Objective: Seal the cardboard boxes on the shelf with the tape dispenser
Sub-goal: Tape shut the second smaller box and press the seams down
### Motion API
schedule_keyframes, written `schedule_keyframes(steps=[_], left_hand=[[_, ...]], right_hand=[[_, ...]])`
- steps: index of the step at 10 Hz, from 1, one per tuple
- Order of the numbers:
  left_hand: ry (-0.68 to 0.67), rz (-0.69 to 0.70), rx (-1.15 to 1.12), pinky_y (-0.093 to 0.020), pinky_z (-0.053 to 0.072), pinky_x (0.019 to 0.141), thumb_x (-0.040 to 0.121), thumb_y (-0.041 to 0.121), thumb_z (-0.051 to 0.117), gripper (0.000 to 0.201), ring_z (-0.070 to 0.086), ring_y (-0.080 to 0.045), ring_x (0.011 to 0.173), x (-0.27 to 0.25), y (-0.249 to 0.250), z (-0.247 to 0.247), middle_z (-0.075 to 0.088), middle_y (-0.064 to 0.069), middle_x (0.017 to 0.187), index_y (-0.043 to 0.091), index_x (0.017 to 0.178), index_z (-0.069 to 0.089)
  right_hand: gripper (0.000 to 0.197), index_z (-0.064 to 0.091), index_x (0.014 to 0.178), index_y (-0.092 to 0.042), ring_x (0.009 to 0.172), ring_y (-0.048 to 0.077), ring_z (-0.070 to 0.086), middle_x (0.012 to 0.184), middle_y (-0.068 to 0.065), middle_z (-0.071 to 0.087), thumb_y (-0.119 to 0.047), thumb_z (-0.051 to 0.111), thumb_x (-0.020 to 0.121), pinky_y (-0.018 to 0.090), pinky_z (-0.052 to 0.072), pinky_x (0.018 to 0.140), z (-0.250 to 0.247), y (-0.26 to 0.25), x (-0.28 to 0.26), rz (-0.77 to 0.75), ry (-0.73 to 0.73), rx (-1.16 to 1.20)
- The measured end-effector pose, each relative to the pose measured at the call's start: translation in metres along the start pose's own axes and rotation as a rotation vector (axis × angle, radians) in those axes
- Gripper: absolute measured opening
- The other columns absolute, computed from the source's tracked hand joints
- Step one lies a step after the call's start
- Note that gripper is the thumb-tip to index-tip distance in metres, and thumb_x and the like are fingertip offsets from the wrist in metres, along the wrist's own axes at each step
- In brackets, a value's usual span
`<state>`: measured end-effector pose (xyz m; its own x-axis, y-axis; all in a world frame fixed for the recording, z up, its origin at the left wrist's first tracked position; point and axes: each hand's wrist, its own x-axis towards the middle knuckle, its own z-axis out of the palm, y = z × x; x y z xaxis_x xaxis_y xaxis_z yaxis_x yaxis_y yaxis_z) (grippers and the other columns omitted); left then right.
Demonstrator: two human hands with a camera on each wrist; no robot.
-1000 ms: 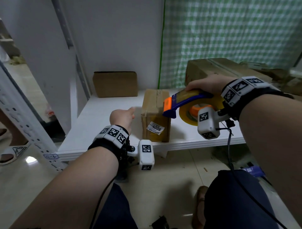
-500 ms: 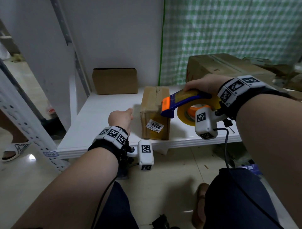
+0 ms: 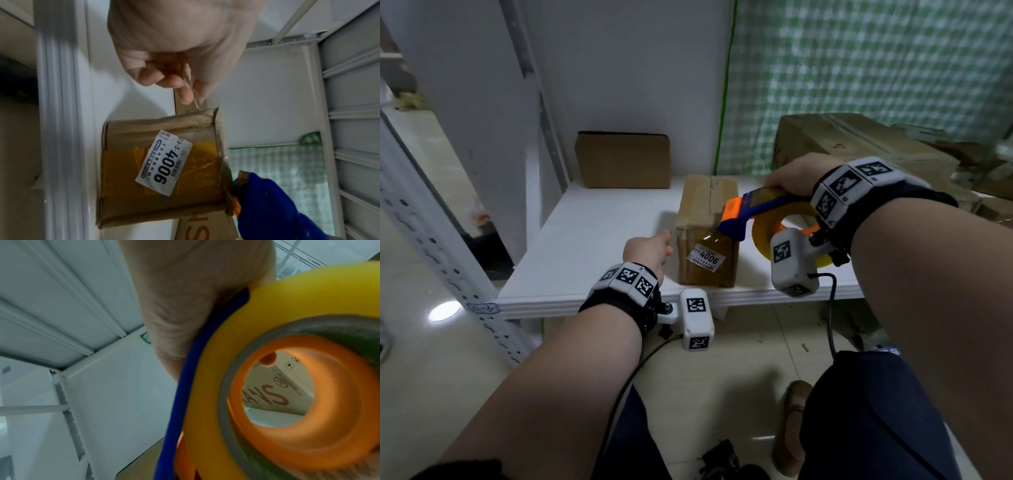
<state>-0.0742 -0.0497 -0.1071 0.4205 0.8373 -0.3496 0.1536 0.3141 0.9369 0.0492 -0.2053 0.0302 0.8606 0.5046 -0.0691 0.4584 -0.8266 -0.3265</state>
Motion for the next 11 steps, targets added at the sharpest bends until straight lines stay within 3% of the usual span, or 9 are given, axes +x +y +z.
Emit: schedule_keyframes(steps=[1, 2, 4, 6, 7, 8, 9, 10, 11], left_hand=[[-0.035, -0.024, -0.023, -0.026, 0.047, 0.072, 0.089, 0.020, 0.061, 0.014, 0.041, -0.011, 0.055, -0.001, 0.001, -0.002, 0.056, -0.002, 0.067, 0.006, 0.088, 0.061], [-0.075, -0.041, -0.021, -0.021, 0.032, 0.048, 0.089, 0.015, 0.057, 0.015, 0.037, -0.011, 0.052, -0.004, 0.000, -0.002, 0.054, -0.002, 0.066, 0.008, 0.077, 0.059], [-0.134, -0.088, 0.005, -0.023, 0.028, 0.047, 0.091, 0.019, 0.053, 0.019, 0.032, -0.012, 0.049, -0.007, -0.003, 0.000, 0.045, 0.000, 0.059, 0.010, 0.074, 0.059], [-0.189, -0.136, 0.191, -0.023, 0.033, 0.051, 0.092, 0.027, 0.046, 0.021, 0.037, -0.011, 0.051, -0.007, 0.008, -0.002, 0.052, -0.001, 0.066, 0.014, 0.077, 0.056], [-0.228, -0.129, 0.320, -0.026, 0.039, 0.055, 0.092, 0.034, 0.048, 0.025, 0.045, -0.014, 0.057, -0.006, 0.015, -0.009, 0.054, -0.003, 0.071, 0.011, 0.088, 0.055], [-0.258, -0.093, 0.374, -0.031, 0.046, 0.065, 0.090, 0.040, 0.054, 0.034, 0.054, -0.020, 0.071, -0.004, 0.012, -0.013, 0.059, -0.008, 0.083, 0.007, 0.099, 0.055], [-0.160, 0.063, 0.285, -0.028, 0.049, 0.063, 0.090, 0.022, 0.056, 0.021, 0.060, -0.020, 0.075, 0.001, 0.013, -0.011, 0.067, -0.011, 0.096, 0.003, 0.091, 0.065], [-0.180, 0.107, 0.035, -0.023, 0.051, 0.065, 0.097, 0.022, 0.043, 0.031, 0.063, -0.019, 0.074, -0.008, 0.023, -0.008, 0.067, -0.011, 0.086, 0.000, 0.092, 0.065], [-0.270, 0.064, 0.027, -0.039, 0.047, 0.097, 0.101, 0.035, 0.033, 0.047, 0.062, -0.024, 0.100, -0.017, 0.027, -0.007, 0.066, -0.013, 0.103, -0.001, 0.115, 0.059]], right_hand=[[0.020, 0.059, 0.100, -0.018, 0.073, 0.017, 0.048, 0.091, 0.000, 0.051, -0.032, 0.059, 0.087, 0.023, 0.030, 0.048, 0.005, 0.002, 0.006, 0.047, 0.042, 0.054], [0.031, 0.053, 0.094, -0.021, 0.081, 0.017, 0.047, 0.098, -0.004, 0.050, -0.041, 0.068, 0.075, 0.023, 0.030, 0.050, 0.008, 0.007, 0.008, 0.089, 0.092, 0.212], [0.030, 0.054, 0.096, -0.026, 0.063, 0.007, 0.042, 0.095, -0.007, 0.050, -0.043, 0.067, 0.076, 0.021, 0.030, 0.049, 0.010, 0.011, 0.014, 0.080, 0.107, 0.263], [0.026, 0.052, 0.095, -0.025, 0.063, 0.008, 0.042, 0.090, -0.007, 0.047, -0.039, 0.066, 0.079, 0.021, 0.029, 0.048, 0.010, 0.012, 0.013, 0.061, 0.097, 0.263], [0.027, 0.052, 0.093, -0.026, 0.081, 0.017, 0.047, 0.097, -0.004, 0.049, -0.044, 0.066, 0.077, 0.023, 0.030, 0.050, 0.011, 0.013, 0.014, 0.042, 0.127, 0.221], [0.028, 0.051, 0.094, -0.023, 0.086, 0.018, 0.045, 0.099, -0.002, 0.048, -0.042, 0.066, 0.079, 0.023, 0.029, 0.050, 0.012, 0.015, 0.012, 0.071, 0.095, 0.228], [0.027, 0.050, 0.094, -0.022, 0.087, 0.017, 0.044, 0.100, -0.002, 0.047, -0.040, 0.065, 0.081, 0.023, 0.029, 0.050, 0.011, 0.013, 0.006, 0.073, 0.088, 0.194], [0.022, 0.054, 0.096, -0.020, 0.081, 0.018, 0.046, 0.094, 0.000, 0.049, -0.038, 0.060, 0.086, 0.022, 0.031, 0.050, 0.011, 0.010, 0.001, 0.064, 0.066, 0.065], [0.026, 0.056, 0.116, -0.009, 0.059, 0.011, 0.040, 0.088, 0.009, 0.054, -0.021, 0.039, 0.101, 0.019, 0.033, 0.045, 0.003, 0.001, 0.003, 0.023, -0.071, -0.206]])
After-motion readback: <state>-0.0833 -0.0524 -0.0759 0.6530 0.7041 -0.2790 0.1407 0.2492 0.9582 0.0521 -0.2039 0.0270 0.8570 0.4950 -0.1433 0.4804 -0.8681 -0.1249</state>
